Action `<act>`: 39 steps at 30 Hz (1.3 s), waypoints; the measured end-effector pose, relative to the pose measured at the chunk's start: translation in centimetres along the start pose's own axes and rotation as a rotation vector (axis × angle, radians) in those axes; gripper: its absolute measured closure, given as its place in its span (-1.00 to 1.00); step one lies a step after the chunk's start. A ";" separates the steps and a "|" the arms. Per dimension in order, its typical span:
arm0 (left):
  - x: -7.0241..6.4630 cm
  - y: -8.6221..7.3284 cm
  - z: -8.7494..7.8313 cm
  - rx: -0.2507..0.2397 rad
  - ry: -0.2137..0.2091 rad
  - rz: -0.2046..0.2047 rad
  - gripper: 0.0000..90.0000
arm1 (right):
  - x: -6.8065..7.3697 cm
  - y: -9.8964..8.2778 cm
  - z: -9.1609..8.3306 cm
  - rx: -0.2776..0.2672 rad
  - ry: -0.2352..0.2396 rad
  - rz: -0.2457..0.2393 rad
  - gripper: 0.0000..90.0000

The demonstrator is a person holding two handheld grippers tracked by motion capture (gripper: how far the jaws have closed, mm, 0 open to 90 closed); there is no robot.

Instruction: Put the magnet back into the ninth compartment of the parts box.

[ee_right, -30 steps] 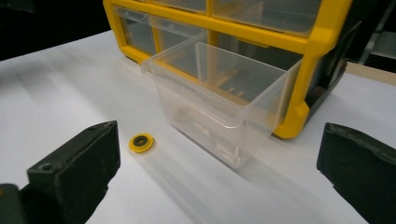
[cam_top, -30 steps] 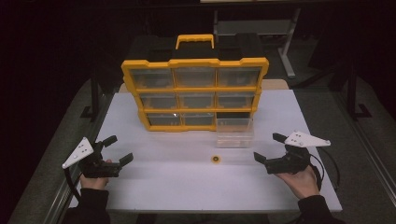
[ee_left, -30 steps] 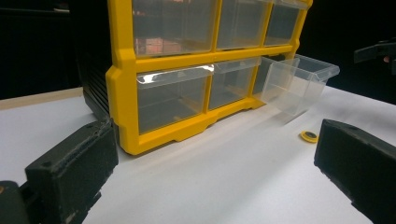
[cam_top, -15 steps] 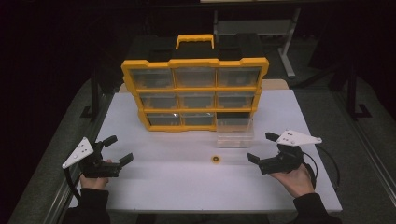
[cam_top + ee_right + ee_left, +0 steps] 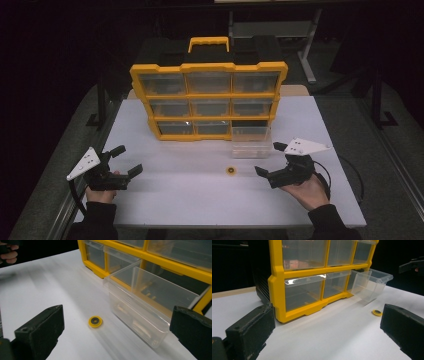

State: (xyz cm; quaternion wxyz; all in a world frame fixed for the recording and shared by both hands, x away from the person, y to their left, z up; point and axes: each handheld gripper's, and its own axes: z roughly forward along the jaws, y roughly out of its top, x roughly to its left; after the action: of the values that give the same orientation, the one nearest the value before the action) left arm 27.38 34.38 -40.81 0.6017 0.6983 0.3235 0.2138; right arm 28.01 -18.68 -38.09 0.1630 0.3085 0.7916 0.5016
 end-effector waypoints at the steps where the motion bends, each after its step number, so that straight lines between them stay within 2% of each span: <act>1: 0.0 0.0 0.0 -0.001 0.000 0.000 -1.00 | 0.1 0.1 0.1 0.000 0.003 -0.003 -1.00; 13: -0.1 0.0 0.1 0.005 0.000 0.011 -1.00 | 0.9 0.7 1.2 0.032 0.044 -0.018 -1.00; 24: -0.1 0.0 0.1 0.006 -0.003 0.011 -1.00 | 1.5 0.7 2.2 0.063 0.061 -0.015 -1.00; 39: -0.1 0.0 0.0 -0.003 -0.001 0.014 -1.00 | 2.3 0.5 3.5 0.114 0.088 -0.033 -1.00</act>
State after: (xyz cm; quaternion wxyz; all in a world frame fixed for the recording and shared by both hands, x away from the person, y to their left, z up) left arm 27.35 34.34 -40.77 0.6016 0.6996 0.3180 0.2179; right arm 28.45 -14.62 -39.13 0.1186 0.2820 0.8301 0.4662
